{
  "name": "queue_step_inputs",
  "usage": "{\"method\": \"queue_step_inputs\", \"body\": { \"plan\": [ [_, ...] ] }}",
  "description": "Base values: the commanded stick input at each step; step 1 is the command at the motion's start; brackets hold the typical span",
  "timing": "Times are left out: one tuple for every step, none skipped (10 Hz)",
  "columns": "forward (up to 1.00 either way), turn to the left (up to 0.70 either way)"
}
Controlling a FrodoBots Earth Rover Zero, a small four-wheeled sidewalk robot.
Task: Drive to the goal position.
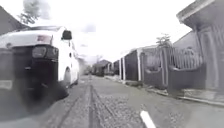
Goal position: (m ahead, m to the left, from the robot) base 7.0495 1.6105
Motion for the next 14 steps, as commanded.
{"method": "queue_step_inputs", "body": {
  "plan": [
    [0.85, 0.0],
    [0.85, 0.0],
    [0.85, 0.0],
    [0.85, 0.0],
    [0.85, 0.0],
    [0.85, 0.0],
    [0.85, 0.0],
    [0.85, 0.0],
    [0.85, 0.0],
    [0.85, 0.0],
    [0.85, 0.0],
    [0.85, 0.0],
    [0.85, 0.0],
    [0.85, 0.0]
  ]
}}
